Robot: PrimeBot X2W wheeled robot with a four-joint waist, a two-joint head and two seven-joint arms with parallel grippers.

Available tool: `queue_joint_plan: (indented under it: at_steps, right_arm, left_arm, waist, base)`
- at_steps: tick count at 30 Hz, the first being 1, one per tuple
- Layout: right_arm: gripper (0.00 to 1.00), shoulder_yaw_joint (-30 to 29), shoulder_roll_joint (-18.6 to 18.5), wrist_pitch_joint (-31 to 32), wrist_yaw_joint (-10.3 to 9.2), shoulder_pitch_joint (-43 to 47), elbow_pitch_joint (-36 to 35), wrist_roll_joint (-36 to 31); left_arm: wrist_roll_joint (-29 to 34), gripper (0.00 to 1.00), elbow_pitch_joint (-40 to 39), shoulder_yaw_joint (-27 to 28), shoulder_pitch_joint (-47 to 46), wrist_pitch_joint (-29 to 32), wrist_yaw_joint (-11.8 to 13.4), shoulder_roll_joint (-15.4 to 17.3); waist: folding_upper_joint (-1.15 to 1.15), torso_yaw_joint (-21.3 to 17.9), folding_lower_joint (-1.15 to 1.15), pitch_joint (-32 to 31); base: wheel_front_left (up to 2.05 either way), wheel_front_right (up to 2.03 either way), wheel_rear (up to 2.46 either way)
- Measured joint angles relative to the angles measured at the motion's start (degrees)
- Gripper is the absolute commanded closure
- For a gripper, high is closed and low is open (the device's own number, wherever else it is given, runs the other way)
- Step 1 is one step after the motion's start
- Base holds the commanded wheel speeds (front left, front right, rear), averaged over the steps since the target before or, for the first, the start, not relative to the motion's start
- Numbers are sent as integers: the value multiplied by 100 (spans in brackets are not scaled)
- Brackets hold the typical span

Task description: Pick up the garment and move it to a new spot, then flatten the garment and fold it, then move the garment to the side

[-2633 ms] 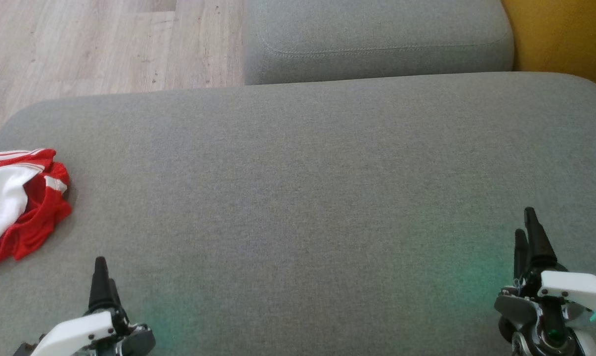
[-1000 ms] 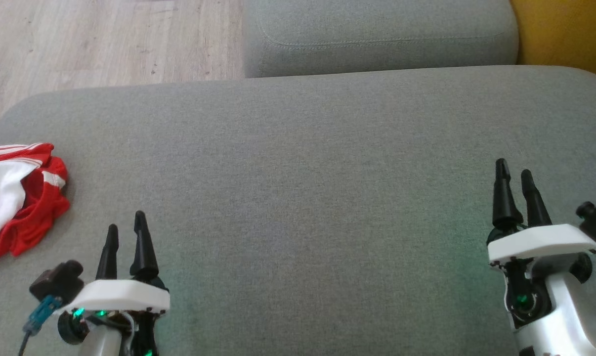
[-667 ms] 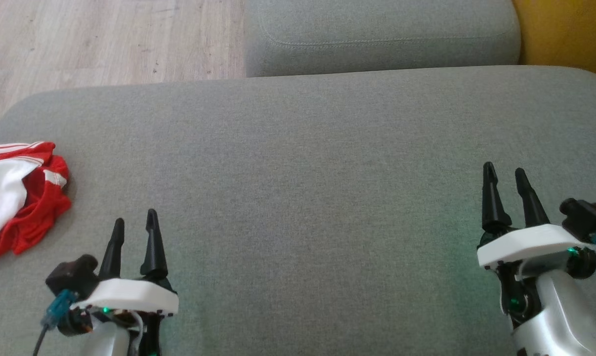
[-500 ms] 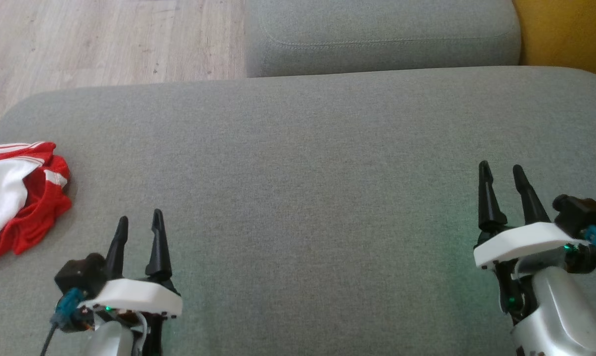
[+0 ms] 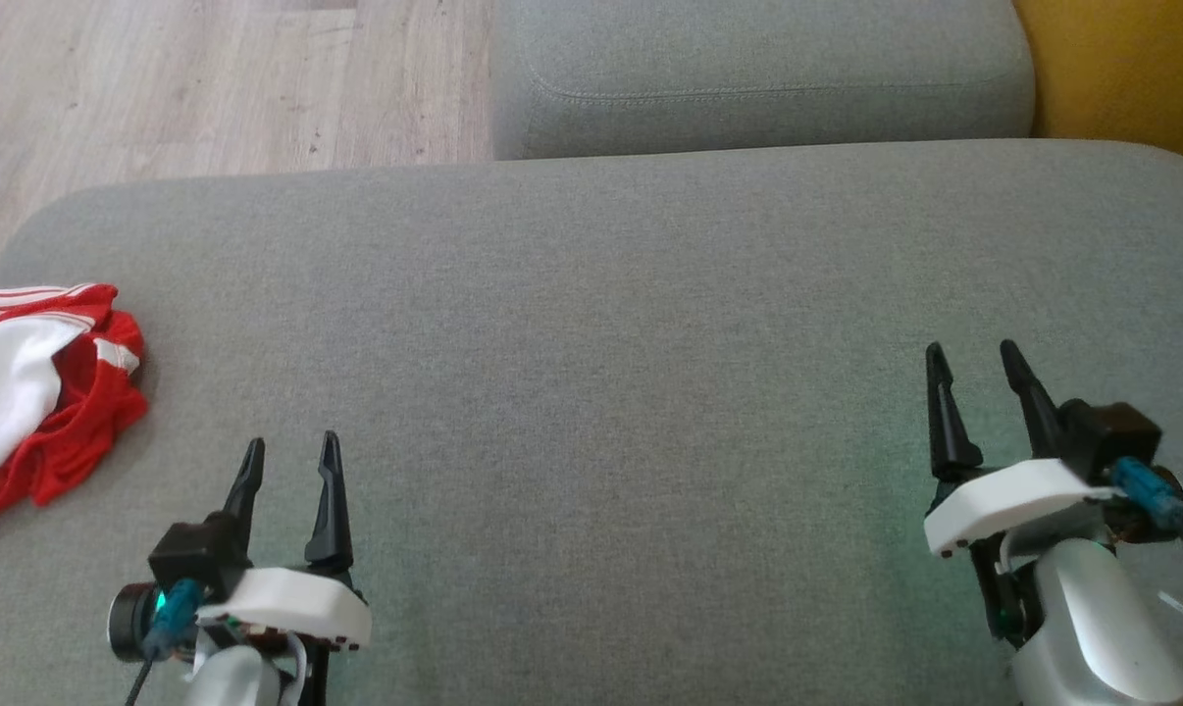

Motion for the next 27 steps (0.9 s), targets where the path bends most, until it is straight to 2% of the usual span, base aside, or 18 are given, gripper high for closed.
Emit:
queue_joint_plan:
  at_steps: [13, 27]
  right_arm:
    - [0, -268, 129, -210, 18, -13, 386, -869]
    - [0, -523, 229, -210, 18, -25, 417, -889]
  left_arm:
    - [658, 0, 181, 229, 3, -208, 229, -141]
    - [592, 0, 183, 435, 119, -208, 307, -187]
  waist:
    - [0, 14, 0, 10]
    - [0, 41, 0, 6]
  base:
    - [0, 0, 0]
    - [0, 0, 0]
